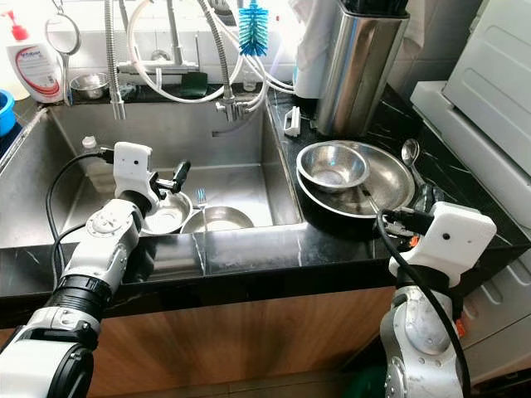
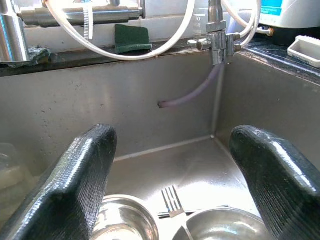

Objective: Kitchen organization

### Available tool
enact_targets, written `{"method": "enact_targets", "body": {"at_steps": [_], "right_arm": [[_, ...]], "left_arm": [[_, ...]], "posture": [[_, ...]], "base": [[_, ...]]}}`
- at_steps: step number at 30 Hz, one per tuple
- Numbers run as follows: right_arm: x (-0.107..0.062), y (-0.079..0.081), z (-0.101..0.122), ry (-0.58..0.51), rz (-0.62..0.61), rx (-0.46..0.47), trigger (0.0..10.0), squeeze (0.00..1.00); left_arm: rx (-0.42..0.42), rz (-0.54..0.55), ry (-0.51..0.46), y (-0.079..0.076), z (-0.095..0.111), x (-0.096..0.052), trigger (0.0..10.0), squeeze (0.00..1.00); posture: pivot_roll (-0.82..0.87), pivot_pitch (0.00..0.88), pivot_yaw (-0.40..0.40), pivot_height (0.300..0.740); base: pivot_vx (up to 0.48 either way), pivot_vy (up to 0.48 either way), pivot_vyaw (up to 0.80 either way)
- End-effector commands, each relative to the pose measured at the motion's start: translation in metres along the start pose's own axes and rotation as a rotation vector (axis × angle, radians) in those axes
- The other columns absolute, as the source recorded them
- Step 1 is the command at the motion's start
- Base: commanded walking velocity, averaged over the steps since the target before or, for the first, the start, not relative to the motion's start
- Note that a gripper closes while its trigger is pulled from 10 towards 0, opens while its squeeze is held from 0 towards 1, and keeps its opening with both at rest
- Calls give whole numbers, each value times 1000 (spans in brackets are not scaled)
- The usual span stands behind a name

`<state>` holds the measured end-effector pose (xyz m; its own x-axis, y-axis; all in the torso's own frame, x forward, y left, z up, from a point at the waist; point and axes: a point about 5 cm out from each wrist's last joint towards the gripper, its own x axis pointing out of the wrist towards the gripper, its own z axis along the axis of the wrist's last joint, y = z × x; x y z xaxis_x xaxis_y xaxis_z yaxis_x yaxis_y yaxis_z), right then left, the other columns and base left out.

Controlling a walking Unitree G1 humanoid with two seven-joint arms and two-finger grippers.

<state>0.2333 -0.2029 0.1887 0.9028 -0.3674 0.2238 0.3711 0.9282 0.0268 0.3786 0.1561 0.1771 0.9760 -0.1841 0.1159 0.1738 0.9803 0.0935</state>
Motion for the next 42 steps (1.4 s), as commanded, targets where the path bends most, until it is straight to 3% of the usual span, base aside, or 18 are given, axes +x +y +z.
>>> {"method": "enact_targets", "body": {"at_steps": [1, 13, 15, 16, 17, 19, 22, 24, 28, 30, 31, 32, 36, 42], "right_arm": [[-2, -1, 5, -15, -9, -3, 10000, 0], [9, 19, 29, -122, 121, 5, 10000, 0], [9, 25, 33, -136, 169, 50, 10000, 0], [9, 29, 34, -123, 207, 127, 10000, 0], [9, 29, 34, -123, 207, 127, 10000, 0], [4, 41, 31, -57, 313, 370, 10000, 0], [-4, 49, 26, -4, 382, 524, 10000, 0], [-15, 59, 23, 17, 504, 557, 10000, 0], [-21, 64, 22, 33, 568, 614, 10000, 0], [-23, 65, 24, 34, 606, 677, 10000, 0], [-29, 65, 23, 57, 669, 766, 10000, 0], [-29, 65, 23, 57, 669, 766, 10000, 0], [-35, 62, 10, 108, 696, 779, 10000, 0], [-50, 47, -4, 151, 760, 908, 10000, 0]], "left_arm": [[13, -18, -28, -4, 6, 1, 10000, 0], [6, -8, -41, -4, 8, 2, 10000, 0], [4, -10, -45, -4, 9, 2, 10000, 0], [5, -11, -47, -3, 10, 3, 10000, 0], [5, -11, -47, -3, 10, 3, 10000, 0], [3, -12, -50, -2, 11, 3, 10000, 0], [-4, -14, -52, -2, 12, 3, 10000, 0], [-8, -16, -58, -1, 15, 4, 10000, 0], [-44, -12, -68, 3, 19, 6, 10000, 0], [-71, -6, -69, 5, 21, 7, 10000, 0], [-99, 7, -71, 8, 22, 7, 10000, 0], [-99, 7, -71, 8, 22, 7, 10000, 0], [-132, 9, -77, 9, 25, 7, 10000, 0], [-264, -48, -84, 8, 29, 7, 10000, 0]], "posture": [[-21, 48, -43, 740], [-19, 34, -42, 740], [-17, 28, -41, 740], [-17, 28, -41, 740], [-17, 28, -41, 740], [-12, 13, -42, 740], [-9, 9, -41, 740], [-7, 7, -38, 740], [-8, 15, -38, 740], [-8, 19, -37, 740], [-10, 24, -36, 740], [-10, 24, -36, 740], [-3, 27, -39, 740], [-3, 33, -38, 740]], "base": [[0, 0, 0], [0, 0, 0], [0, 0, 0], [0, 0, 0], [0, 0, 0], [0, 0, 0], [0, 0, 0], [0, 0, 0], [0, 0, 0], [0, 0, 0], [0, 0, 0], [0, 0, 0], [0, 0, 0], [0, 0, 0]]}}
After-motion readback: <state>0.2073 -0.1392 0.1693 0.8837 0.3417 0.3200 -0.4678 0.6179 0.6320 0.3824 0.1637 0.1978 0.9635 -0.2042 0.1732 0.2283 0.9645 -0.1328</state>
